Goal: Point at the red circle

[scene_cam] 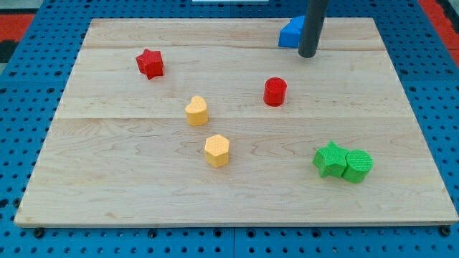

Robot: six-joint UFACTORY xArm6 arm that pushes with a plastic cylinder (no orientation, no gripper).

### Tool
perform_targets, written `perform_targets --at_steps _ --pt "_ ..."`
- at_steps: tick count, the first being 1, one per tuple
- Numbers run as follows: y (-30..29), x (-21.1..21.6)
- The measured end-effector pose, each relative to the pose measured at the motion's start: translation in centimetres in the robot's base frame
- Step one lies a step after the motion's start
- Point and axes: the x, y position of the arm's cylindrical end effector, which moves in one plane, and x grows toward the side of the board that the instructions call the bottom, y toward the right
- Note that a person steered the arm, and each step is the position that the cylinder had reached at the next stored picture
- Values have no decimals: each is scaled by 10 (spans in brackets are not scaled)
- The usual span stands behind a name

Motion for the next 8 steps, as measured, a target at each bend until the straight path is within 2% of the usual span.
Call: perform_targets --at_steps 1,3,4,5,6,7,8 --pt "-2 0" --pt "-75 13" --pt "-84 26" --pt "-10 43" --pt "12 101" --pt "-7 133" --pt "-18 134"
